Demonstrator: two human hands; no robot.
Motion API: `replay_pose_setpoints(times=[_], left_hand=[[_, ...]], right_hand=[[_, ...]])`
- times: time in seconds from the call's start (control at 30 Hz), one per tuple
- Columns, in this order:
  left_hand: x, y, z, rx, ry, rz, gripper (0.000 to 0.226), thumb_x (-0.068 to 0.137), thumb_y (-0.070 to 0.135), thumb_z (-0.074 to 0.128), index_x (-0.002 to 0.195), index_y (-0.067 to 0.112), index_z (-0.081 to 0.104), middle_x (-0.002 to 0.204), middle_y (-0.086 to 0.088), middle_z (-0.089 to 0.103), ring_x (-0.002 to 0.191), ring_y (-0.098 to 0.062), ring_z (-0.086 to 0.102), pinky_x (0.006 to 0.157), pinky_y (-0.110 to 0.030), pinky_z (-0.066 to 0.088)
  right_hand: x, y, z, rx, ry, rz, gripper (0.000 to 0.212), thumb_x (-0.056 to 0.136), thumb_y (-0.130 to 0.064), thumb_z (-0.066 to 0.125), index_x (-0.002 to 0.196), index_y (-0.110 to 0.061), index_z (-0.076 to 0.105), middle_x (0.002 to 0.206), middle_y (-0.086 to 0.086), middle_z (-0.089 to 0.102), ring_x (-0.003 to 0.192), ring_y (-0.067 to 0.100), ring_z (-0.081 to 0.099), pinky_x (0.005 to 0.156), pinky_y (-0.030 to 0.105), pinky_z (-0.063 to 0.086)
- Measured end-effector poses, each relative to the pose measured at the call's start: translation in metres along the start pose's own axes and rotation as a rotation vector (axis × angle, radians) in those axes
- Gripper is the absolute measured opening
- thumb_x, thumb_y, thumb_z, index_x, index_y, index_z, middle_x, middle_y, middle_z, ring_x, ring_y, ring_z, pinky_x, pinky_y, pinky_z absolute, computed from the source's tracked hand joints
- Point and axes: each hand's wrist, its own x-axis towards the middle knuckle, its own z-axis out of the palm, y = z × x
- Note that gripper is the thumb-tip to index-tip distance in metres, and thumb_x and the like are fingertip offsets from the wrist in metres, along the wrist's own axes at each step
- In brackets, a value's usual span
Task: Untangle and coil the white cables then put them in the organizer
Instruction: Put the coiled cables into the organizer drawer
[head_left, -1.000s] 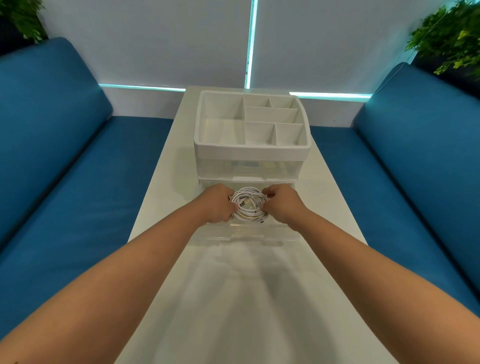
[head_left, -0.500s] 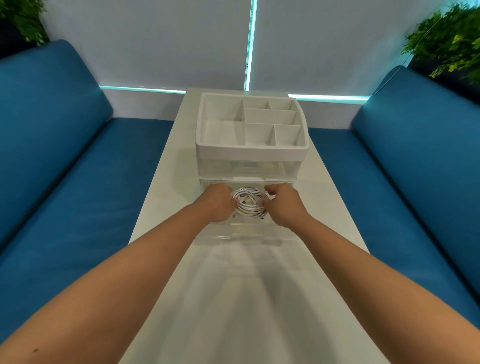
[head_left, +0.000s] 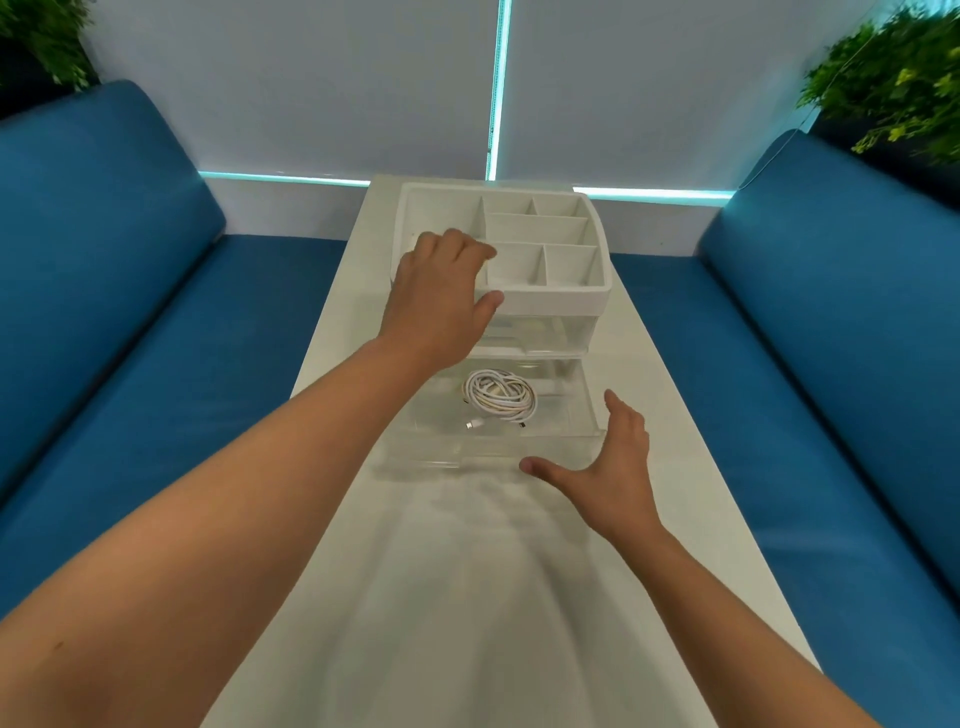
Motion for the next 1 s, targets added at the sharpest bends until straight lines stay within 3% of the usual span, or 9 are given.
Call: replay_pose_setpoints(times=[0.1, 0.17, 0.23, 0.5, 0.77, 0.87, 1.0], left_hand=[[0.008, -0.003, 0.009, 0.004, -0.154, -0.085, 0.052, 0.098, 0.042, 0.054, 0.142, 0.019, 0.040, 0.135, -0.007, 0.056, 0.123, -0.029, 0.046, 0.101, -0.042, 0.035], [0.010, -0.004, 0.011, -0.042, -0.144, -0.098, 0.047, 0.098, 0.038, 0.054, 0.140, 0.020, 0.041, 0.129, -0.008, 0.061, 0.116, -0.030, 0.052, 0.098, -0.042, 0.037], [0.012, -0.007, 0.011, -0.102, -0.131, -0.109, 0.043, 0.099, 0.034, 0.055, 0.139, 0.021, 0.044, 0.128, -0.007, 0.063, 0.115, -0.030, 0.054, 0.098, -0.041, 0.037], [0.017, -0.012, 0.013, -0.213, -0.177, -0.095, 0.030, 0.101, 0.032, 0.051, 0.127, 0.025, 0.063, 0.125, -0.002, 0.064, 0.118, -0.025, 0.051, 0.103, -0.040, 0.030], [0.015, -0.013, 0.010, -0.273, -0.190, -0.095, 0.027, 0.100, 0.031, 0.053, 0.122, 0.023, 0.067, 0.120, -0.001, 0.065, 0.115, -0.024, 0.054, 0.105, -0.047, 0.035], [0.014, -0.012, 0.011, -0.282, -0.175, -0.098, 0.027, 0.100, 0.031, 0.053, 0.122, 0.023, 0.067, 0.119, -0.001, 0.065, 0.114, -0.024, 0.054, 0.105, -0.045, 0.035], [0.015, -0.011, 0.011, -0.260, -0.169, -0.110, 0.028, 0.100, 0.032, 0.052, 0.123, 0.023, 0.066, 0.120, -0.001, 0.065, 0.115, -0.023, 0.054, 0.106, -0.042, 0.032]], right_hand=[[0.005, 0.002, 0.008, 0.051, 0.021, 0.031, 0.113, 0.059, -0.052, 0.087, 0.148, -0.016, 0.027, 0.140, -0.006, 0.034, 0.137, 0.016, 0.032, 0.106, 0.025, 0.032], [0.009, 0.000, 0.012, 0.075, 0.025, 0.018, 0.100, 0.062, -0.046, 0.087, 0.142, -0.019, 0.035, 0.122, -0.012, 0.036, 0.126, 0.015, 0.041, 0.096, 0.020, 0.033], [0.013, -0.002, 0.015, 0.081, 0.012, 0.014, 0.095, 0.064, -0.043, 0.087, 0.141, -0.020, 0.037, 0.117, -0.014, 0.034, 0.121, 0.014, 0.044, 0.092, 0.019, 0.033], [0.047, -0.003, 0.024, 0.119, 0.012, 0.013, 0.090, 0.066, -0.041, 0.086, 0.139, -0.020, 0.038, 0.116, -0.010, 0.036, 0.121, 0.018, 0.044, 0.094, 0.023, 0.036], [0.080, -0.009, 0.036, 0.184, 0.084, 0.045, 0.100, 0.061, -0.039, 0.090, 0.140, -0.014, 0.033, 0.136, 0.006, 0.040, 0.128, 0.022, 0.040, 0.104, 0.034, 0.038], [0.091, -0.010, 0.040, 0.185, 0.127, 0.052, 0.098, 0.059, -0.042, 0.090, 0.137, -0.014, 0.037, 0.132, 0.007, 0.047, 0.125, 0.027, 0.043, 0.104, 0.044, 0.043], [0.101, -0.011, 0.043, 0.169, 0.146, 0.082, 0.089, 0.063, -0.041, 0.088, 0.131, -0.012, 0.038, 0.128, 0.007, 0.049, 0.120, 0.028, 0.047, 0.099, 0.042, 0.046]])
